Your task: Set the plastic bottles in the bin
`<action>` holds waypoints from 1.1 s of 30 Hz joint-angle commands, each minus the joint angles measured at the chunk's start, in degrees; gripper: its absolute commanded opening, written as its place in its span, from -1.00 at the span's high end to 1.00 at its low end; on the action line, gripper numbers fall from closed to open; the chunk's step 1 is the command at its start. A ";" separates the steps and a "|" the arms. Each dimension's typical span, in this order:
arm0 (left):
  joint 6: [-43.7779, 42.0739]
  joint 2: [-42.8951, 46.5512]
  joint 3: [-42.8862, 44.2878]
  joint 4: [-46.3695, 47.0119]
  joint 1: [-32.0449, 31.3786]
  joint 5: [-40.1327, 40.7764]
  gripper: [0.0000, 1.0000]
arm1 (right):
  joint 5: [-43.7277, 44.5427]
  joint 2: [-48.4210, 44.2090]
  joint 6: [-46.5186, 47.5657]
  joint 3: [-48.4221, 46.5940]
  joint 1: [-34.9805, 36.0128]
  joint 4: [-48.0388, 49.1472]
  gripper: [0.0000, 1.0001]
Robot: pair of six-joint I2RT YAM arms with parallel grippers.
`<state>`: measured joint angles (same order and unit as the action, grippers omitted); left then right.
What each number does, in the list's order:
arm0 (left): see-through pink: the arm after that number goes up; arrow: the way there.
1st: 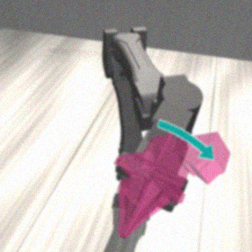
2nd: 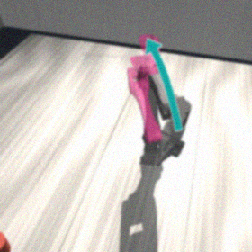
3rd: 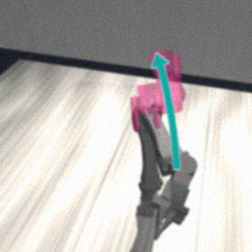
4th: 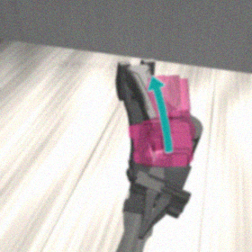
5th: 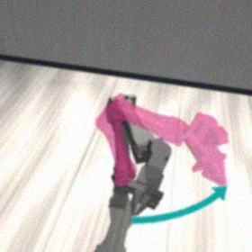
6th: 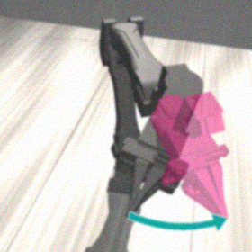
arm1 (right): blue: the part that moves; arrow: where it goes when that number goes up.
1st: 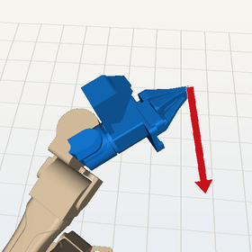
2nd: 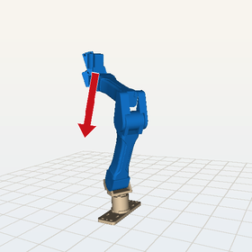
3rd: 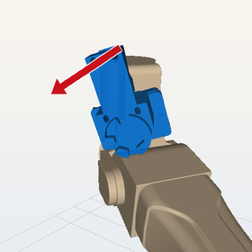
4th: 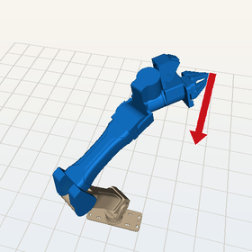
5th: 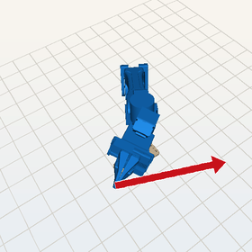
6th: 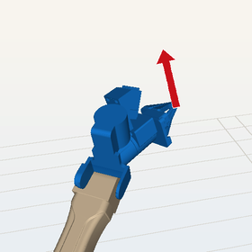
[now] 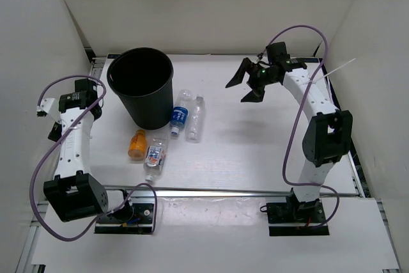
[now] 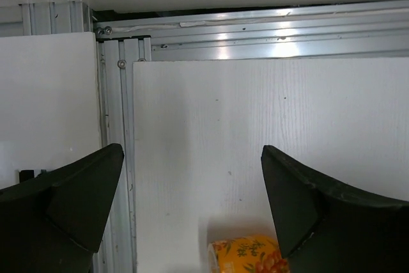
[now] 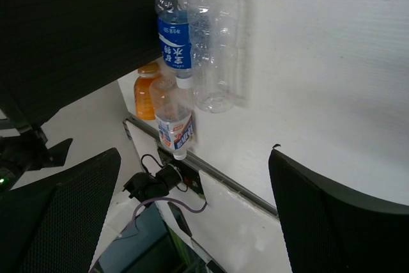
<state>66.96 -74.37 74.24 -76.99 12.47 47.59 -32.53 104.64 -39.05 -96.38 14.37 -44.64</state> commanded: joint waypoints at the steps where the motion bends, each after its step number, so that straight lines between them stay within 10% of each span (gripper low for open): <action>1: -2.89 2.56 -1.90 -4.92 -0.69 1.89 -1.00 | -5.86 0.47 -1.21 1.02 -0.13 6.49 -1.00; 33: -25.56 5.99 8.91 3.52 -1.92 -26.76 -1.00 | -10.88 34.04 5.39 -23.75 9.18 3.60 -1.00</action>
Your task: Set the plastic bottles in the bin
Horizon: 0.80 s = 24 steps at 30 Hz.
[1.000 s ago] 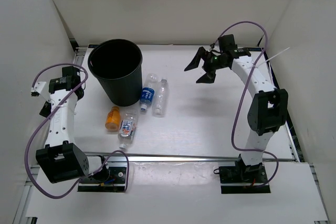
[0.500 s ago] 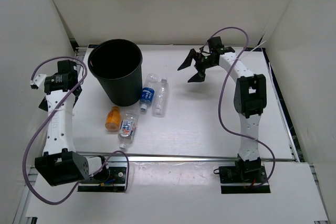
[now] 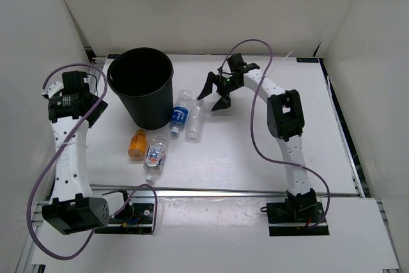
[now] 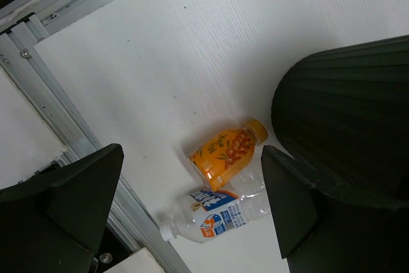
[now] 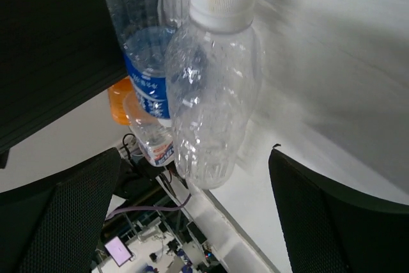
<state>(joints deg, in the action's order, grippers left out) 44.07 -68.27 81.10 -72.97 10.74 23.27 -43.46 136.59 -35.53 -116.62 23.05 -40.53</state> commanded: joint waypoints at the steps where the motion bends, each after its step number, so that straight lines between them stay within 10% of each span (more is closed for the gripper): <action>1: -2.68 -0.11 2.04 -0.51 -0.20 -3.74 -1.00 | 0.57 2.62 1.87 -4.05 1.03 -0.51 -1.00; 24: -6.19 2.79 -0.50 -3.32 -0.81 -6.66 -1.00 | -6.10 13.51 -3.76 -7.39 3.85 3.88 -0.69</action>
<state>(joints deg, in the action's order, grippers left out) 38.54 -67.05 81.34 -75.81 10.59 17.08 -48.38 146.82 -38.94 -122.13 26.04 -38.13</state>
